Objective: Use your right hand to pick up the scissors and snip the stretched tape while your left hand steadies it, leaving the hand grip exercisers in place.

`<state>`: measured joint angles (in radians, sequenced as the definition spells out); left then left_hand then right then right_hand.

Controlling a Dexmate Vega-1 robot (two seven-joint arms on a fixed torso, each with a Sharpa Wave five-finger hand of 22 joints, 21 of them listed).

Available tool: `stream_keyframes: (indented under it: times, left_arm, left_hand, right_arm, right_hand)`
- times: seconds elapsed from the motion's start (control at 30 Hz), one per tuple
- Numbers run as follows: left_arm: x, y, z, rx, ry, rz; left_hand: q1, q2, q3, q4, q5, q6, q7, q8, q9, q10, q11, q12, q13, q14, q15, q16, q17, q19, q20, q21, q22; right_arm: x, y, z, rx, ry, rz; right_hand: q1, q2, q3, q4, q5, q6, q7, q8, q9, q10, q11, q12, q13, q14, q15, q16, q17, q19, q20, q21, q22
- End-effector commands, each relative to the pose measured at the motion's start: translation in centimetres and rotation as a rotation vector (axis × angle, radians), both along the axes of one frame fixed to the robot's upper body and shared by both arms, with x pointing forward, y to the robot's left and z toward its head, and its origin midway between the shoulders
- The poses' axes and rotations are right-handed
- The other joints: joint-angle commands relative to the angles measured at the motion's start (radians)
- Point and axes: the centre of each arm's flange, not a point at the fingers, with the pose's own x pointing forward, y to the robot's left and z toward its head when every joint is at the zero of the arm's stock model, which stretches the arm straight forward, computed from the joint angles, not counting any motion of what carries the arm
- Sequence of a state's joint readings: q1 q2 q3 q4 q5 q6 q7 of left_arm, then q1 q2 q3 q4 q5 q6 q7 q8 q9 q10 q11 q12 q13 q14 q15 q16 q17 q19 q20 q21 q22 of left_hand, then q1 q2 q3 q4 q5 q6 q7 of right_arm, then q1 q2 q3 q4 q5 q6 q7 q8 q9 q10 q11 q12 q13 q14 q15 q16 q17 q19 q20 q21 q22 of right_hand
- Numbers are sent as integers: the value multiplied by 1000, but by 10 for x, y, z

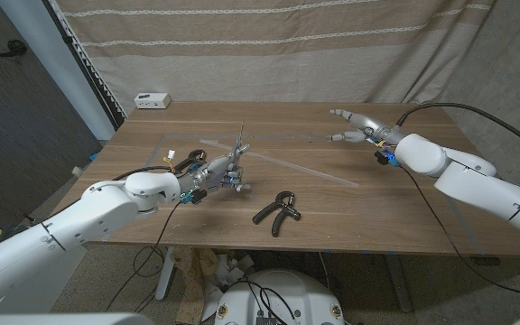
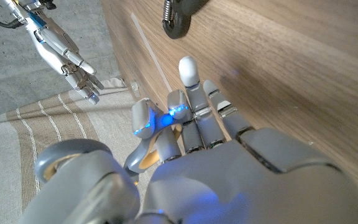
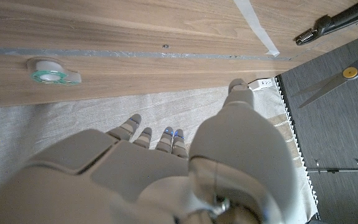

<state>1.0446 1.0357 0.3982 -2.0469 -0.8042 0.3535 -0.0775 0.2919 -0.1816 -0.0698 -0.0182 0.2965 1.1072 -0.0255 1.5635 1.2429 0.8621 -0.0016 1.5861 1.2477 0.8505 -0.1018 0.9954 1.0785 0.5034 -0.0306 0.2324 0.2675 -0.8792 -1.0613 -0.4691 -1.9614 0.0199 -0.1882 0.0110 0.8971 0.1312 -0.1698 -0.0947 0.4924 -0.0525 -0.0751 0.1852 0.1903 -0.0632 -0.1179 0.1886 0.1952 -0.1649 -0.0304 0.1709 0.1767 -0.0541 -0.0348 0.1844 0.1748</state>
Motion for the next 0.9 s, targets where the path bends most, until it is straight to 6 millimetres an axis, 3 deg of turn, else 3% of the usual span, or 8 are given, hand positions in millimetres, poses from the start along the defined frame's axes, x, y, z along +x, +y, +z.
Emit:
stream_keyframes:
  times: [0.03, 0.2, 0.43, 0.5, 0.67, 0.73, 0.8, 0.9]
  left_arm:
    - [2, 1, -1, -15, 7, -10]
    - [2, 3, -2, -22, 5, -4]
    - [3, 3, -2, -23, 6, -1]
    - [2, 3, -2, -23, 3, 4]
    - [3, 4, -1, -21, 1, -1]
    - [3, 4, -1, -25, -2, 3]
    - [3, 4, -1, -23, -3, 2]
    - [3, 4, -1, -21, -2, -1]
  left_hand:
    - [-6, -3, -282, -117, 11, 194, 188, 20, 4, 62, -51, 1, 1, 8, -41, 9, -6, 3, -9, 7, 4]
    - [-6, -3, -282, -118, 12, 195, 188, 20, 4, 64, -52, 1, 1, 8, -41, 12, -6, 3, -9, 7, 4]
    - [-6, -3, -283, -119, 13, 197, 189, 20, 4, 66, -48, 1, 1, 11, -42, 15, -9, 11, -25, 8, 2]
    - [-6, -3, -282, -119, 14, 198, 189, 19, 4, 84, -32, 4, 1, 13, -42, 18, -11, 10, -28, 6, 1]
    - [-6, -3, -282, -120, 16, 199, 189, 19, 3, 92, -28, 2, 1, 14, -46, 25, -7, 12, -29, 4, -2]
    - [-7, -3, -282, -120, 17, 199, 189, 19, 3, 91, -27, 1, 1, 12, -46, 29, -4, 12, -29, 4, -3]
    - [-7, -3, -282, -120, 17, 199, 189, 19, 3, 91, -29, 1, 1, 14, -46, 27, -9, 12, -29, 3, -4]
    - [-7, -2, -282, -120, 18, 199, 189, 18, 3, 86, -30, 0, 1, 12, -46, 31, -7, 13, -30, 3, -5]
  right_arm:
    - [0, -5, -11, -94, 12, -27]
    - [-1, -6, -16, -136, 19, -49]
    - [-2, -8, -23, -172, 35, -74]
    - [-2, -9, -24, -176, 42, -77]
    - [-3, -11, -26, -191, 48, -90]
    - [-1, -13, -28, -194, 70, -91]
    - [-1, -14, -30, -198, 77, -97]
    - [-1, -15, -33, -209, 101, -106]
  right_hand:
    - [27, 2, 5, -11, 14, -16, -5, 3, 3, -17, -4, 0, 3, -59, -75, -2, 1, -20, -13, -4, 1]
    - [52, 16, 17, -21, 26, -37, -11, 2, 3, -41, -8, 0, 2, -77, -82, 0, 0, -30, -26, -2, 1]
    - [74, 28, 29, -28, 37, -51, 0, 2, 3, -58, 6, 1, 1, -89, -70, 1, 0, -42, -18, -2, 1]
    - [78, 30, 32, -29, 39, -53, -2, 3, 3, -63, 2, 0, 1, -91, -73, 1, -1, -43, -21, -2, 1]
    - [93, 34, 39, -32, 47, -71, -1, 1, 3, -88, 9, -2, 0, -106, -68, 1, -1, -57, -22, -3, 2]
    - [102, 37, 44, -33, 51, -79, -2, 2, 3, -108, 19, -3, 0, -112, -71, 3, -1, -58, -37, 0, 2]
    - [115, 41, 52, -34, 55, -97, 3, 1, 3, -126, 33, -1, 0, -115, -73, 5, -1, -55, -72, 3, 0]
    - [126, 44, 59, -35, 57, -117, 7, -1, 3, -149, 38, -3, 0, -130, -72, 2, -1, -66, -84, 0, -1]
